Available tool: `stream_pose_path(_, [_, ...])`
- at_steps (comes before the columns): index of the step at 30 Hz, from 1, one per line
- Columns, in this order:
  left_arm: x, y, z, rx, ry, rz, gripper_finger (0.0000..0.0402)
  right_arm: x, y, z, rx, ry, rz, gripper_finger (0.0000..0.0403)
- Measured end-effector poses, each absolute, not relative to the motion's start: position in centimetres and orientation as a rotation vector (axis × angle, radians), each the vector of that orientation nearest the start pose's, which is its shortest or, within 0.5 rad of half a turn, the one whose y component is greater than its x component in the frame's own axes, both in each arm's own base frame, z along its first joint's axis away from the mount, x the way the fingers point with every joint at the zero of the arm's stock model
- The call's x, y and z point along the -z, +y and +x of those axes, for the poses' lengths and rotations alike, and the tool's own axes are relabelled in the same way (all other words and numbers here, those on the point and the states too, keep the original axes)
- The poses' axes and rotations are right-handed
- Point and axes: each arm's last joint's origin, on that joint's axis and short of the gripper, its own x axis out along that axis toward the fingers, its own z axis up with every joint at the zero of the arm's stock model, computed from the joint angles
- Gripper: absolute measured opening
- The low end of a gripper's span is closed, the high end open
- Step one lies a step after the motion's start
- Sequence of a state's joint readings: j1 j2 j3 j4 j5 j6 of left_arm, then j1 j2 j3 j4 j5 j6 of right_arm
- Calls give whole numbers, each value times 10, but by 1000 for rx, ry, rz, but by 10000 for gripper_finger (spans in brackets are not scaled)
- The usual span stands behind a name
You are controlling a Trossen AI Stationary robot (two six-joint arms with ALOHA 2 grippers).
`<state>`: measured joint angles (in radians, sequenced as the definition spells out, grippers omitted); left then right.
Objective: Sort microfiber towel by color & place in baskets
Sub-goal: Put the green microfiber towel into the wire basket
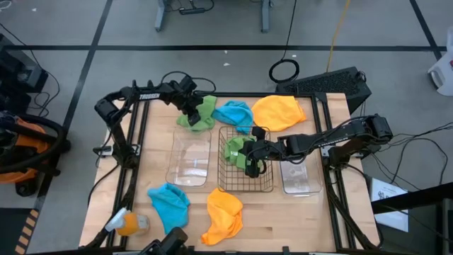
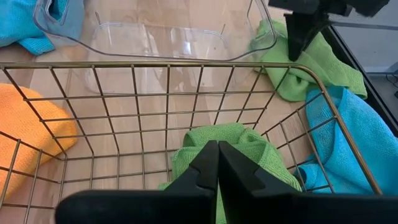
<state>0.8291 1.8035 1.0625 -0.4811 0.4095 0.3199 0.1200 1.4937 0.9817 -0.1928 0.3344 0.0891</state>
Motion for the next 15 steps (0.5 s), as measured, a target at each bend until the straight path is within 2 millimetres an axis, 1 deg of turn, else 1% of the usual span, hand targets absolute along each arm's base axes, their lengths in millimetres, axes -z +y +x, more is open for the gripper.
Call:
stream_pose_path(3, [-168,240,235,-225,987,-417,6,-237,28,314,236,682,-75,2])
stream_pose_path(5, [-186,239,234,-241,952,-403,6,-237,28,314,236,682,-75,2])
stream_pose_path(7, [-207,237,234,-249,910,-370,5,-237,28,314,238,682,-75,2])
stream_pose_path(11, [-255,220,229,-255,808,-286,5,-237,28,314,241,677,-72,2])
stream_pose_path(15, [-303,193,222,-236,683,-173,4,-240,28,316,245,646,-67,2])
